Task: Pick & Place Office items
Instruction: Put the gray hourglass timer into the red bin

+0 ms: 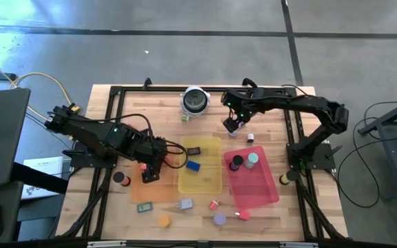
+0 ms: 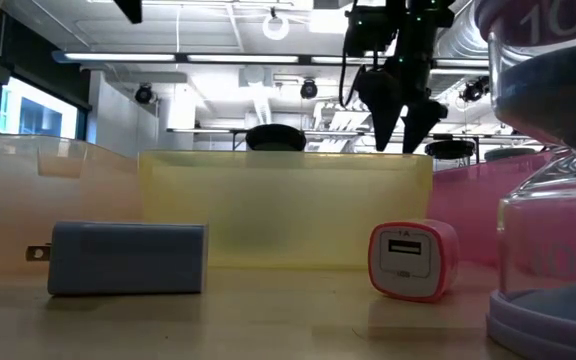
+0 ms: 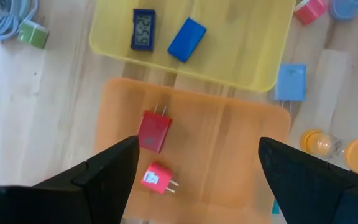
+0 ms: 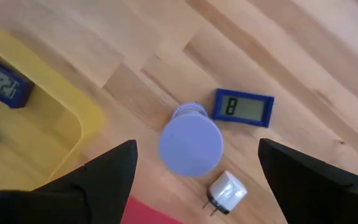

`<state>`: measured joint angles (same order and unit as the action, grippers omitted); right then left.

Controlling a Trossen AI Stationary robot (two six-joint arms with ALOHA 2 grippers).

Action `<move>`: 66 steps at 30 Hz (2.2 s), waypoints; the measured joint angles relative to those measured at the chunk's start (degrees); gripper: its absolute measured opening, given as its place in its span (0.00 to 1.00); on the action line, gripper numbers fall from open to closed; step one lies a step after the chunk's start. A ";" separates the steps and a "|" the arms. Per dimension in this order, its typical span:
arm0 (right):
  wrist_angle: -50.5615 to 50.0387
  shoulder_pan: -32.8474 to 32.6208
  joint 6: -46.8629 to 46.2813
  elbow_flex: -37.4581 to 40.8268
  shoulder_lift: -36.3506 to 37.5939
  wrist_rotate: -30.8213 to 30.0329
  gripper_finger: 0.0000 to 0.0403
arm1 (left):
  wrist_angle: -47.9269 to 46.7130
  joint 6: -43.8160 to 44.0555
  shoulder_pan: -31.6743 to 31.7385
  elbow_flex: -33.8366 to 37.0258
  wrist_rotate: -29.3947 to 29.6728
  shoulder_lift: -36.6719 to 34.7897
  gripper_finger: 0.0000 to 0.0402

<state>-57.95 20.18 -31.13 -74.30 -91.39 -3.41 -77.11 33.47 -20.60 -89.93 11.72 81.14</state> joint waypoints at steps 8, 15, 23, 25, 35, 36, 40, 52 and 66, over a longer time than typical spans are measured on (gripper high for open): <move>3.65 0.53 1.23 3.75 0.02 0.36 0.81 | 0.67 -0.02 0.00 0.02 0.13 0.00 0.80; 8.64 0.18 2.81 6.82 0.02 0.56 0.81 | 0.82 -0.02 0.00 0.02 0.42 0.02 0.80; 13.30 0.18 2.89 10.00 0.04 1.43 0.81 | 1.19 -0.04 0.00 0.02 2.39 0.02 0.80; 14.03 0.18 2.90 10.85 0.04 0.54 0.81 | 1.29 -0.37 0.00 0.02 2.44 0.04 0.80; 17.04 0.22 2.94 13.00 0.04 1.91 0.80 | 1.34 -0.67 0.00 0.02 3.90 0.04 0.80; 17.07 0.22 2.94 13.03 0.04 1.94 0.80 | 1.34 -0.67 0.00 0.01 4.08 0.04 0.80; 17.09 0.22 2.99 13.03 0.04 1.88 0.72 | 1.34 -0.67 0.00 0.00 4.62 0.04 0.80; 17.09 0.17 6.12 13.03 0.04 0.49 0.46 | 1.33 -0.68 0.00 0.02 4.94 0.04 0.80; 10.26 -3.53 9.80 3.70 7.22 0.35 0.46 | 1.34 -2.02 0.00 0.02 5.07 0.07 0.80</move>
<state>-47.70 16.65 -21.32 -70.60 -84.17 -3.06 -75.77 31.45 -20.60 -89.91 16.80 81.21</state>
